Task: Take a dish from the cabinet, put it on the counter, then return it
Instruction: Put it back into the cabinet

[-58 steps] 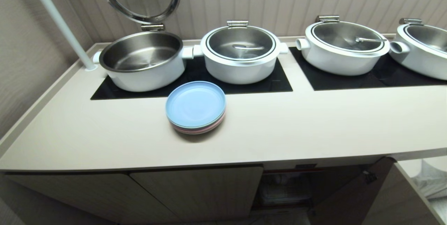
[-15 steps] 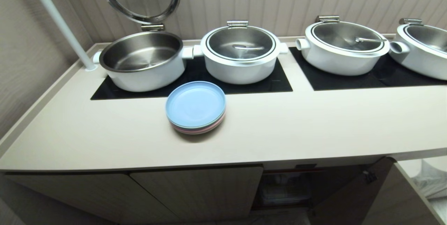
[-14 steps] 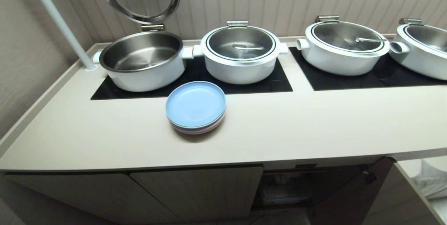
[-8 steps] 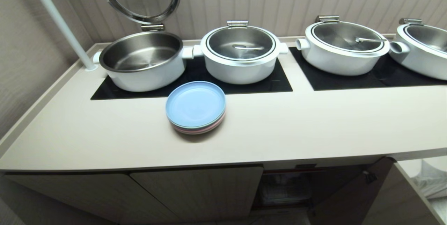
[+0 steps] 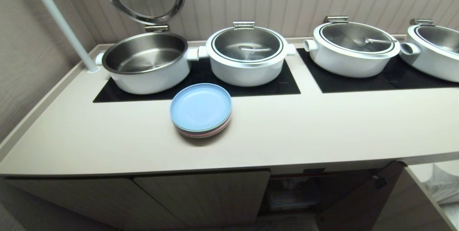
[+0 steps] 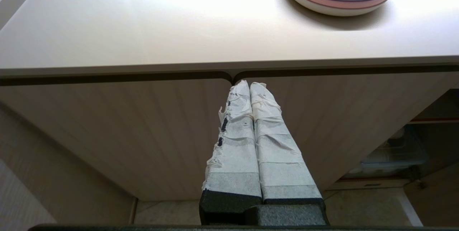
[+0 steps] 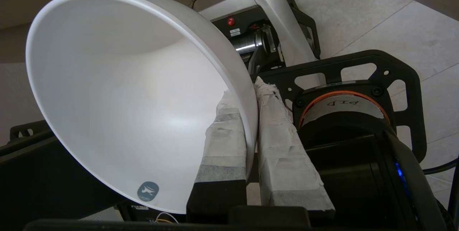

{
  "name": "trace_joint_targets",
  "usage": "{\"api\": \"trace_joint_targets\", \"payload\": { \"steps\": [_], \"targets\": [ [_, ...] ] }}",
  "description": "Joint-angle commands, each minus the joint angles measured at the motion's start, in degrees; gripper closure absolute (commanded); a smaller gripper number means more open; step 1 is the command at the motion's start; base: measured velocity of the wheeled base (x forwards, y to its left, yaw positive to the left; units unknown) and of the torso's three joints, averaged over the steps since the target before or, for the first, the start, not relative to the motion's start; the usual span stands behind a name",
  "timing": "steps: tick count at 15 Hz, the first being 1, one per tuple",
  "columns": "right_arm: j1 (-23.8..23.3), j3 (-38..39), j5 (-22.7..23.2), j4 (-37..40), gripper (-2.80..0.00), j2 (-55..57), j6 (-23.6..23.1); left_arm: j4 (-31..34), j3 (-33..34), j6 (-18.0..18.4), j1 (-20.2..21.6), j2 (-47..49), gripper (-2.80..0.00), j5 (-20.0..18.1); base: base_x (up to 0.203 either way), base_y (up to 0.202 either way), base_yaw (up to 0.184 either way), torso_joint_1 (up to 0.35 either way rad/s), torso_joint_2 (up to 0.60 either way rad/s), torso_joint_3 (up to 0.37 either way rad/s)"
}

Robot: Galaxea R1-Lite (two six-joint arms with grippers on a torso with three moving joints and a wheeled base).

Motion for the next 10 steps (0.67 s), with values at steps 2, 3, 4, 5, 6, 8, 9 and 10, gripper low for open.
{"api": "trace_joint_targets", "payload": {
  "steps": [2, 3, 4, 5, 6, 8, 9, 10],
  "targets": [
    [0.0, -0.1, 0.1, 0.3, 0.0, 0.1, 0.3, 0.0, 0.0, 0.0, 0.0, 0.0, 0.0, 0.0, 0.0, 0.0, 0.0, -0.013, 0.01, 0.013],
    [0.0, 0.0, 0.1, 0.3, 0.0, 0.1, 0.3, 0.0, 0.0, 0.0, 0.0, 0.0, 0.0, 0.0, 0.0, 0.0, 0.0, -0.066, 0.15, 0.075],
    [0.0, 0.2, 0.1, 0.3, 0.0, 0.1, 0.3, 0.0, 0.0, 0.0, 0.0, 0.0, 0.0, 0.0, 0.0, 0.0, 0.0, -0.072, 0.15, 0.072],
    [0.0, 0.3, 0.1, 0.3, 0.0, 0.1, 0.4, 0.0, 0.0, 0.0, 0.0, 0.0, 0.0, 0.0, 0.0, 0.0, 0.0, -0.06, 0.12, 0.065],
    [0.0, 0.3, 0.1, 0.3, 0.0, 0.1, 0.4, 0.0, 0.0, 0.0, 0.0, 0.0, 0.0, 0.0, 0.0, 0.0, 0.0, -0.053, 0.14, 0.068],
    [0.0, 0.3, 0.1, 0.3, 0.0, 0.2, 0.4, 0.0, 0.0, 0.0, 0.0, 0.0, 0.0, 0.0, 0.0, 0.0, 0.0, -0.066, 0.15, 0.071],
    [0.0, 0.3, 0.1, 0.2, 0.0, 0.3, 0.4, 0.0, 0.0, 0.0, 0.0, 0.0, 0.0, 0.0, 0.0, 0.0, 0.0, -0.064, 0.17, 0.081],
    [0.0, 0.3, 0.2, 0.2, 0.0, 0.3, 0.4, 0.0, 0.0, 0.0, 0.0, 0.0, 0.0, 0.0, 0.0, 0.0, 0.0, -0.085, 0.19, 0.087]
  ]
}}
